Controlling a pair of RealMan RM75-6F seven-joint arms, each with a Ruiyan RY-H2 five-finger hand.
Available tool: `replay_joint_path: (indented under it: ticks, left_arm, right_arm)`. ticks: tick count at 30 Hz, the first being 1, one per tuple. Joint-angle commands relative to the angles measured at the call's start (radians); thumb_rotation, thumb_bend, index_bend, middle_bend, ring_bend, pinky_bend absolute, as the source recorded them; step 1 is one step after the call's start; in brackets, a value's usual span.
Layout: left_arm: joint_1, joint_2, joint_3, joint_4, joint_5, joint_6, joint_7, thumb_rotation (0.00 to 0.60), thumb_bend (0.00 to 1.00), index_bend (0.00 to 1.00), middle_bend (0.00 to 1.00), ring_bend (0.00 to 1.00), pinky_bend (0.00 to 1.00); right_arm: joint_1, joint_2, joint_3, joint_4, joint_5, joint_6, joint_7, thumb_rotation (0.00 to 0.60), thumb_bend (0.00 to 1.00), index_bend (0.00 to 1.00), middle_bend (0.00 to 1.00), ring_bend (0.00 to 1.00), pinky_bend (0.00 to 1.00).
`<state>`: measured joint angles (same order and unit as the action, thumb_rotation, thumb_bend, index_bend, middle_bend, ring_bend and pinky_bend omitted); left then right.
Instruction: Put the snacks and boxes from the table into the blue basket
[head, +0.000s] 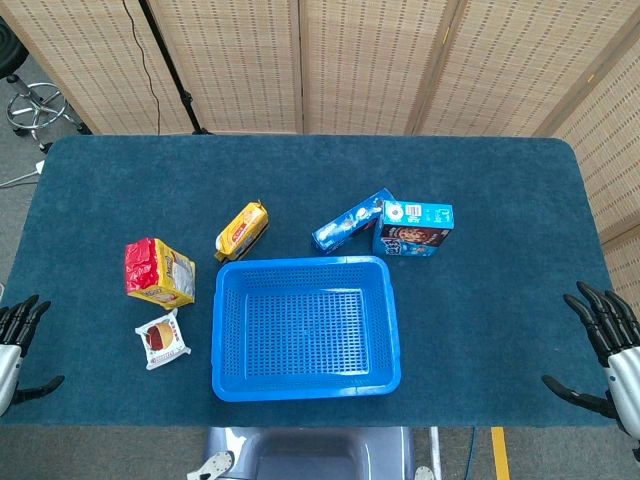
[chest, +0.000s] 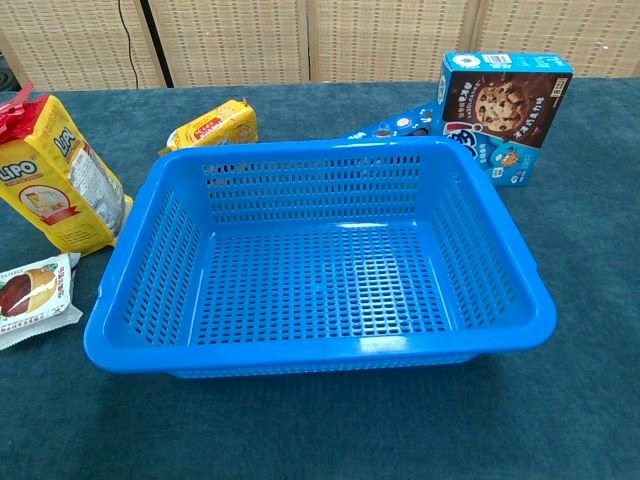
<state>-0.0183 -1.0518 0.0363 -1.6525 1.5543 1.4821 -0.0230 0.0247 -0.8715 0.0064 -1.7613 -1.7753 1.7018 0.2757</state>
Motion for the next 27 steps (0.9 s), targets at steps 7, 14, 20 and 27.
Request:
replay_joint_path:
  ticks: [7,14,20,27]
  left_arm:
    - [-0.068,-0.047,0.01,0.044,0.0,-0.134,-0.061,0.6,0.06,0.0,0.0,0.0,0.0]
    - [-0.155,-0.121,0.013,0.042,-0.043,-0.316,-0.094,0.6,0.06,0.0,0.0,0.0,0.0]
    - [-0.21,-0.187,-0.003,0.058,-0.08,-0.404,-0.143,0.6,0.06,0.0,0.0,0.0,0.0]
    - [-0.258,-0.242,-0.03,0.073,-0.139,-0.476,-0.184,0.6,0.06,0.0,0.0,0.0,0.0]
  right_arm:
    - [-0.001,0.005,-0.002,-0.006,-0.002,0.002,0.013,0.6,0.0,0.0,0.0,0.0,0.0]
    - [0.0,0.011,-0.001,0.0,0.001,0.002,0.029,0.6,0.0,0.0,0.0,0.0,0.0]
    - [0.002,0.013,0.0,0.0,0.003,-0.002,0.033,0.6,0.0,0.0,0.0,0.0,0.0]
    - [0.003,0.014,0.001,0.0,0.007,-0.004,0.035,0.6,0.0,0.0,0.0,0.0,0.0]
